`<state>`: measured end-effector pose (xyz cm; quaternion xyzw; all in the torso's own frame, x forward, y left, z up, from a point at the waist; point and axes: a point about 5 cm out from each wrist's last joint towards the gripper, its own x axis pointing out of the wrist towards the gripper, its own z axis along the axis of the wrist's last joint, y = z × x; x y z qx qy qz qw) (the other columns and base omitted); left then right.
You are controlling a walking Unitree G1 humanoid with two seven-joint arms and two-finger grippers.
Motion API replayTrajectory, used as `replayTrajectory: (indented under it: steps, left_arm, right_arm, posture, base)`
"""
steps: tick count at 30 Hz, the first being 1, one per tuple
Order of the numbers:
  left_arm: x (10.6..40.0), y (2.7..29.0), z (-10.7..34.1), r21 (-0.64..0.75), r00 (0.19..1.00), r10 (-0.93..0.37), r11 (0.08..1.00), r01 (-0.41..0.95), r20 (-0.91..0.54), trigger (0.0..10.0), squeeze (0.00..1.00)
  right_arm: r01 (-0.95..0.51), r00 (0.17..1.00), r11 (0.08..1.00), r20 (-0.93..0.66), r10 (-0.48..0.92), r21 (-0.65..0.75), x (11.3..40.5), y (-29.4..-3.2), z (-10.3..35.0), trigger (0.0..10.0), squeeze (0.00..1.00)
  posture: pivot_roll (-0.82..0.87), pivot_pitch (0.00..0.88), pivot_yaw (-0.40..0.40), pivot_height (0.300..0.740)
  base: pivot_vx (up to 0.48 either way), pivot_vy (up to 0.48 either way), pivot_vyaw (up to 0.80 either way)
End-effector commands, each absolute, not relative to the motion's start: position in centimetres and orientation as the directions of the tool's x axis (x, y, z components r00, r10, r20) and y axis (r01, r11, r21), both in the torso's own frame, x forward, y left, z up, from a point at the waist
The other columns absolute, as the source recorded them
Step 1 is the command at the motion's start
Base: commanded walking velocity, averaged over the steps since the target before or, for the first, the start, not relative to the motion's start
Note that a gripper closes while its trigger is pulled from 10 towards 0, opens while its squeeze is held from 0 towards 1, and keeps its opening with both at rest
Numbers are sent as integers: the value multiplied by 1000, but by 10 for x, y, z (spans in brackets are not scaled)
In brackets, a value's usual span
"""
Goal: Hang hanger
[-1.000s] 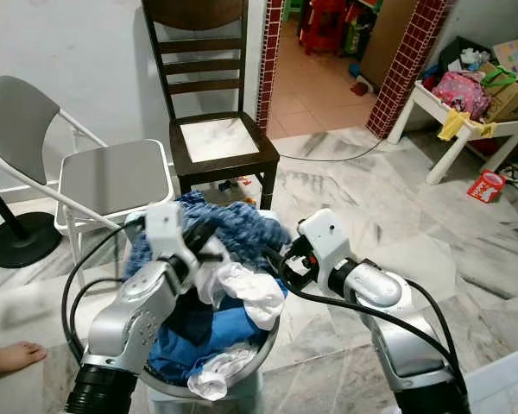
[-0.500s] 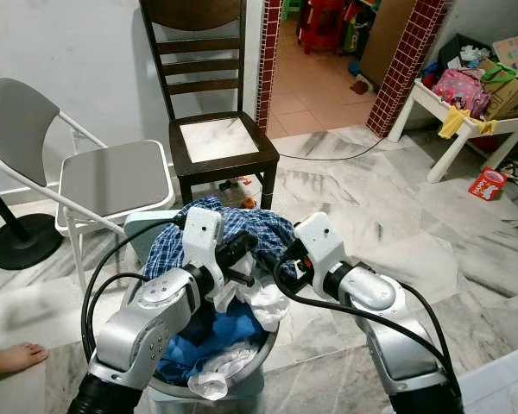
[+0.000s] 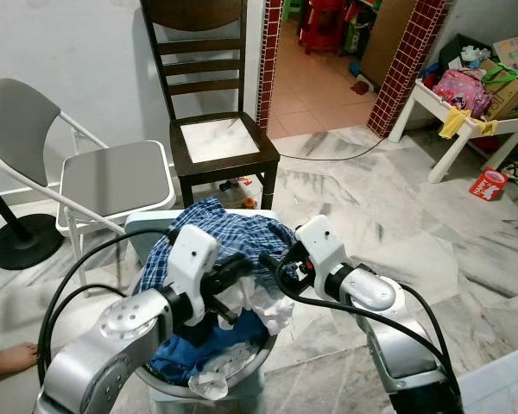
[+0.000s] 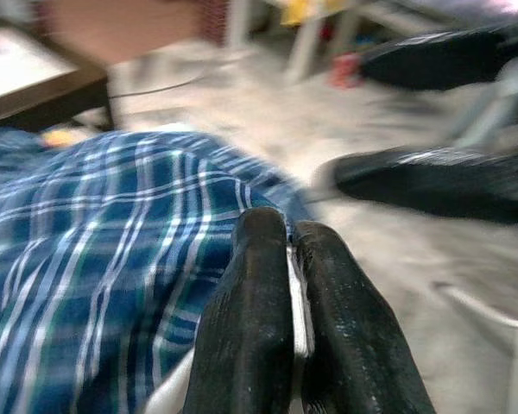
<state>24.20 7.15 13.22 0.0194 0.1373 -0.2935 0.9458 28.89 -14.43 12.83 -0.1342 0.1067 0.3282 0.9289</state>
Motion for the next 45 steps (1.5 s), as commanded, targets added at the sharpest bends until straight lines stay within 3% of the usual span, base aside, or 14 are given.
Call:
replayTrajectory:
  steps: [1,10,16,18,20,28,33,45]
  left_arm:
    - [245,81,135,18,844,-476,869,495,-248,10000,1000]
    - [236,128,107,98,934,-186,969,226,-306,10000,1000]
    - [230,155,139,315,995,69,948,-42,-74,10000,1000]
    - [222,159,134,365,995,68,931,-35,-79,10000,1000]
    - [221,166,118,328,977,83,945,-15,-194,10000,1000]
    - [216,182,95,354,945,154,934,-45,-287,10000,1000]
    - [220,182,84,262,929,132,964,-39,-346,10000,1000]
    - [250,166,73,261,916,-2,958,116,-402,10000,1000]
  right_arm:
    - [-645,756,741,-292,585,-185,290,-143,127,10000,0]
    - [-658,747,728,-296,596,-193,300,-140,124,10000,0]
    - [-665,740,722,-296,604,-191,304,-135,120,10000,0]
    - [-668,738,721,-293,608,-187,304,-133,119,10000,0]
    - [-672,734,718,-287,615,-181,305,-128,117,10000,0]
    - [-676,732,714,-270,625,-181,306,-124,118,10000,0]
    - [-671,737,718,-269,620,-183,306,-126,117,10000,0]
    - [-664,745,724,-255,616,-190,306,-126,121,10000,0]
  posture:
    - [-86,74,-67,740]
    - [-30,63,-82,740]
    - [1,65,-77,740]
    - [12,67,-77,740]
    - [23,70,-74,740]
    - [25,72,-68,740]
    - [14,77,-66,740]
    - [-23,75,-61,740]
  base:
    - [0,0,0]
    - [0,0,0]
    - [0,0,0]
    - [0,0,0]
    - [0,0,0]
    - [0,0,0]
    - [0,0,0]
    - [0,0,0]
